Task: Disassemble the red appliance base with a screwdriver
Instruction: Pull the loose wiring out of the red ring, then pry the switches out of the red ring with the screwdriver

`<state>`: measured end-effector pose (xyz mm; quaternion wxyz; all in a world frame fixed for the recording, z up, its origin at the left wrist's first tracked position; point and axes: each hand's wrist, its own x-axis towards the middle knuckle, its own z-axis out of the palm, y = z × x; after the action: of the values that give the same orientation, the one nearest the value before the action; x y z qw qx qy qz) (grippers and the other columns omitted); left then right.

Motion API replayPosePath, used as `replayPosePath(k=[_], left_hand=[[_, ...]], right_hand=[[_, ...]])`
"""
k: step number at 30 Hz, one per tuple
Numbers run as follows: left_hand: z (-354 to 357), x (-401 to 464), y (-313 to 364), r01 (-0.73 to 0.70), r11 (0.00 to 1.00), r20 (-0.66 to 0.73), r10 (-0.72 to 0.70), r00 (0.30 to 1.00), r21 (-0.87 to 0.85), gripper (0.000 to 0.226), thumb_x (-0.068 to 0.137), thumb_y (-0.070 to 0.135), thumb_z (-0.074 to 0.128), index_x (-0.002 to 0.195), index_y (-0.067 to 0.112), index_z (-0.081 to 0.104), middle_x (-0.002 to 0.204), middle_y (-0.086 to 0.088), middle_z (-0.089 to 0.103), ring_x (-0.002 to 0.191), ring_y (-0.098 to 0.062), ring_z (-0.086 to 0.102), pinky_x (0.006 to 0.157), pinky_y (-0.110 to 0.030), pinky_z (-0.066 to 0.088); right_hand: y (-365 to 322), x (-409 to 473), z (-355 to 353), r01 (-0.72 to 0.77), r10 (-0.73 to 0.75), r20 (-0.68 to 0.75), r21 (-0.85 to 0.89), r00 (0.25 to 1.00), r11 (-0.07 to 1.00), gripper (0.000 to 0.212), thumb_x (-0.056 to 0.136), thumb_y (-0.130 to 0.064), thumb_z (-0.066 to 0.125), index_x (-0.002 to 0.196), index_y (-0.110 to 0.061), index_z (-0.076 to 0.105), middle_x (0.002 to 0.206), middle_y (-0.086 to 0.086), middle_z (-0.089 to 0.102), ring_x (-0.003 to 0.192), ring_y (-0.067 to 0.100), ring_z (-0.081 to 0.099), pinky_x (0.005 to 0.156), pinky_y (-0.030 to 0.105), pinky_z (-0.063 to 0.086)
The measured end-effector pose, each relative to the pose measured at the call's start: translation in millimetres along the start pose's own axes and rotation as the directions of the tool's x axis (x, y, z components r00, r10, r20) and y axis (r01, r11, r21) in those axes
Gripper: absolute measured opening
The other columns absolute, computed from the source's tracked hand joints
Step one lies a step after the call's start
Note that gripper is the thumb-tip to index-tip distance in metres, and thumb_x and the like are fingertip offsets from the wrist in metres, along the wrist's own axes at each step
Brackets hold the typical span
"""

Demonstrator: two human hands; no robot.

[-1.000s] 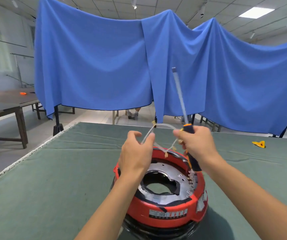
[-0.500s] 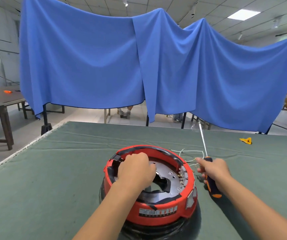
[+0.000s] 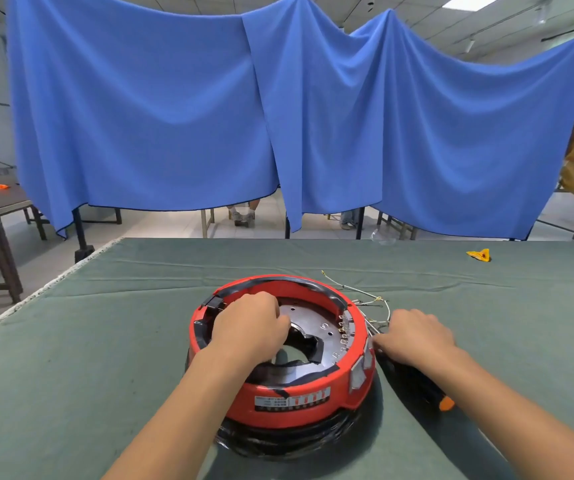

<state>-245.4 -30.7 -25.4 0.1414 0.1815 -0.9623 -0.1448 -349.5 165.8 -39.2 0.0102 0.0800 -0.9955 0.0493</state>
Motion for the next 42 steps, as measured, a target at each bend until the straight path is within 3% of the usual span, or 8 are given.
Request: replayPosePath(k=[6,10,14,19,26,31,37,42], left_hand=[[-12,-10,4,-0.039,0.996,-0.210,0.022,0.977,-0.075,0.022,0.088,0.022,0.045,0.094,0.025,0.066,0.093,0.005,0.067,0.091,-0.019,0.058,0.069,-0.029,0.043],[-22,-26,-11,0.045,0.999,-0.317,-0.038,0.948,0.014,0.023,0.088,0.021,0.046,0.105,0.022,0.061,0.104,0.003,0.061,0.106,-0.020,0.044,0.079,-0.032,0.042],[-25,-42,-25,0.224,0.973,-0.227,-0.206,0.952,0.054,0.033,0.088,0.022,0.047,0.120,0.019,0.044,0.120,-0.004,0.047,0.112,-0.026,0.041,0.085,-0.034,0.040],[-30,-39,-43,0.222,0.973,-0.170,-0.230,0.958,-0.065,0.043,0.081,0.007,0.049,0.122,0.020,0.045,0.118,-0.002,0.055,0.109,-0.026,0.050,0.079,-0.035,0.043],[-44,-30,-69,0.031,0.980,-0.100,-0.051,0.994,-0.197,0.063,0.074,-0.001,0.048,0.126,0.032,0.058,0.126,0.012,0.061,0.121,-0.012,0.052,0.101,-0.032,0.042],[-40,-31,-67,-0.050,0.967,-0.089,0.028,0.996,-0.249,0.058,0.074,-0.002,0.048,0.118,0.033,0.064,0.119,0.014,0.064,0.115,-0.009,0.056,0.098,-0.032,0.045],[-33,-28,-72,-0.026,0.951,-0.062,0.008,0.998,-0.307,0.048,0.081,0.002,0.047,0.123,0.024,0.060,0.124,0.005,0.062,0.118,-0.016,0.055,0.100,-0.036,0.043],[-33,-28,-72,-0.031,0.953,-0.061,0.014,0.998,-0.302,0.042,0.083,0.007,0.048,0.115,0.027,0.065,0.112,0.007,0.068,0.108,-0.016,0.059,0.093,-0.036,0.047]], right_hand=[[-15,-10,-33,0.273,-0.176,-0.295,0.334,0.939,0.902,0.022,0.089,-0.044,0.054,0.077,-0.026,0.052,0.096,-0.003,0.061,0.091,0.020,0.054,0.073,0.033,0.041],[-45,-12,-37,0.418,-0.337,-0.284,0.306,0.898,0.856,0.032,0.085,-0.051,0.057,0.107,-0.028,0.058,0.113,-0.007,0.059,0.108,0.017,0.055,0.084,0.034,0.045],[-70,-10,-27,0.449,-0.422,-0.154,0.266,0.894,0.853,0.060,0.089,-0.053,0.054,0.140,-0.024,0.041,0.140,-0.001,0.047,0.128,0.022,0.045,0.099,0.038,0.041],[-82,-8,-18,0.455,-0.430,-0.195,0.113,0.882,0.883,0.040,0.091,-0.050,0.049,0.112,-0.016,0.053,0.116,0.005,0.059,0.106,0.028,0.056,0.078,0.035,0.044],[-88,-13,-31,0.392,-0.427,-0.316,-0.171,0.847,0.904,0.054,0.094,-0.064,0.033,0.086,-0.016,0.056,0.102,0.008,0.068,0.096,0.032,0.063,0.066,0.034,0.034],[-115,-23,-21,0.586,-0.520,-0.364,0.093,0.773,0.805,0.039,0.090,-0.060,0.045,0.092,-0.022,0.055,0.096,-0.002,0.067,0.092,0.027,0.061,0.069,0.033,0.040],[-116,-19,-12,0.628,-0.560,-0.315,0.188,0.767,0.755,0.033,0.084,-0.060,0.054,0.099,-0.031,0.056,0.105,-0.009,0.065,0.099,0.020,0.060,0.078,0.033,0.045],[-127,-28,-8,0.825,-0.791,-0.322,-0.049,0.520,0.563,0.045,0.079,-0.054,0.058,0.119,-0.035,0.050,0.114,-0.012,0.058,0.107,0.014,0.056,0.075,0.029,0.039]])
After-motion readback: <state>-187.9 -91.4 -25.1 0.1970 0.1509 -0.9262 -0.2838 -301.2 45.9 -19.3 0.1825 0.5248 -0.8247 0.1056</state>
